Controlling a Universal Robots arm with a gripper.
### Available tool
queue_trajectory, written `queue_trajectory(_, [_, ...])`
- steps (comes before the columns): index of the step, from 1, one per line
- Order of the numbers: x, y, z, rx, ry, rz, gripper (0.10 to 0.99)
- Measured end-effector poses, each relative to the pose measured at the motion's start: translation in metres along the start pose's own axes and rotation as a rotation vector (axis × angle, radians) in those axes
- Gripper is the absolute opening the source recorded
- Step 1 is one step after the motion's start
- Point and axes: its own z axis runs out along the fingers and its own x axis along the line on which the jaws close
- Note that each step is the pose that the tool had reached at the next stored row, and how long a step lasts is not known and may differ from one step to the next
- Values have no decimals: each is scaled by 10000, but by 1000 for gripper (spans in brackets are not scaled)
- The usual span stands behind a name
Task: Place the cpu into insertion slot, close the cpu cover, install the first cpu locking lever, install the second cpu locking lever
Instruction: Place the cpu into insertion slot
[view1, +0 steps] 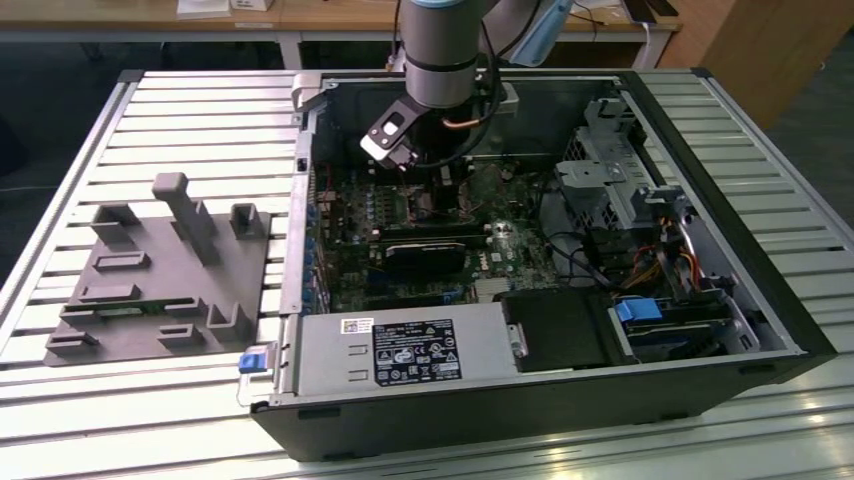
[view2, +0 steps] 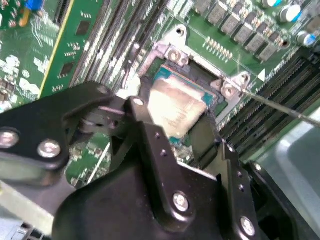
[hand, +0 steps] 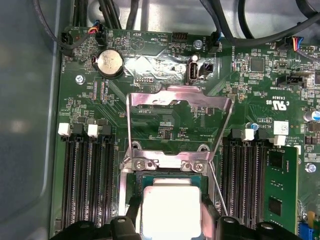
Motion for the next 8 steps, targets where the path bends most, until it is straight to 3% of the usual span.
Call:
queue_trajectory(1, [-2, -1, -3, 7, -10, 0, 675])
queue_trajectory(8, [47, 0, -3, 7, -10, 0, 675])
